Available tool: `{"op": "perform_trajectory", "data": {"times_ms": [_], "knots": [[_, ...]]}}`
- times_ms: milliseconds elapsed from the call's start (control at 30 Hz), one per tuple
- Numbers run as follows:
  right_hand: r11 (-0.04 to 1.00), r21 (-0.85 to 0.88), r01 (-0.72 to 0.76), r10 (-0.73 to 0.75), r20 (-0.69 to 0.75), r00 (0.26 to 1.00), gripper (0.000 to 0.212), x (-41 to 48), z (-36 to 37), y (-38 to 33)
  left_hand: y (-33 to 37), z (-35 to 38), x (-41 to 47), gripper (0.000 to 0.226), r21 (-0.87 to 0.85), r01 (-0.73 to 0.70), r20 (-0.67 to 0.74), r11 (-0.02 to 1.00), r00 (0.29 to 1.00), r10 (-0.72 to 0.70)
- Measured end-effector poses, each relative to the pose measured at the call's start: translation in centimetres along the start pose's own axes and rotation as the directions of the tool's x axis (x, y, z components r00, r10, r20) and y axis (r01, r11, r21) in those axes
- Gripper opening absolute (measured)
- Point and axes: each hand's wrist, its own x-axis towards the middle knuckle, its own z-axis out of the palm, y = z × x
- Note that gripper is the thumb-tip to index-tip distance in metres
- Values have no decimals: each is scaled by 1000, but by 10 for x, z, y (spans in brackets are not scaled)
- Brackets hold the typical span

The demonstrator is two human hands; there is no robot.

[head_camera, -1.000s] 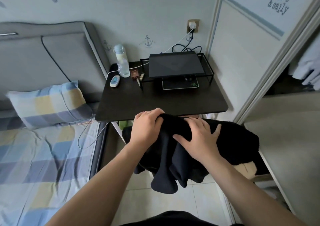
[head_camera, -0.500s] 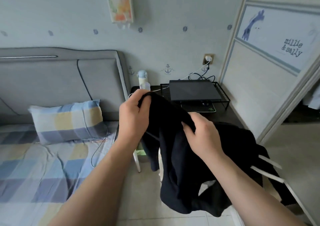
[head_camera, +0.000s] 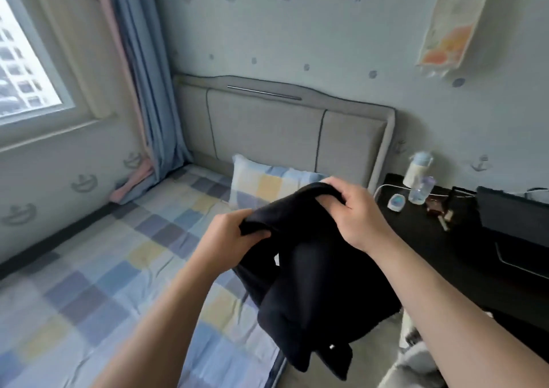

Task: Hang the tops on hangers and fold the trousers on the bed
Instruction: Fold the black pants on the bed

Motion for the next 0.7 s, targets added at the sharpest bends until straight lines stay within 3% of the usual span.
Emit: {"op": "perform_trajectory", "data": {"times_ms": [133,233,367,600,667,700], "knots": [[998,57,33,-44,221,974,20,42,83,-16,-74,-41,-45,33,107,240,-159,965,962,-222],[993,115,39,-73,309,948,18,71,138,-22,-124,-63,-86,18,97,465,-289,880,860,-422],[993,118,27,-75,419,905,23,109,206,-18,-177,-81,-147,17,5,658,-309,753,717,-625],[999,29,-44,26,458,889,10,151,329,4,-187,-121,-173,33,-230,670,-526,706,525,-670],[998,19,-58,39,540,841,7,140,353,4,-186,-131,-165,37,-359,647,-566,673,423,-708],[996,39,-76,36,621,783,4,128,362,6,-187,-133,-160,37,-410,641,-561,649,384,-734]]}}
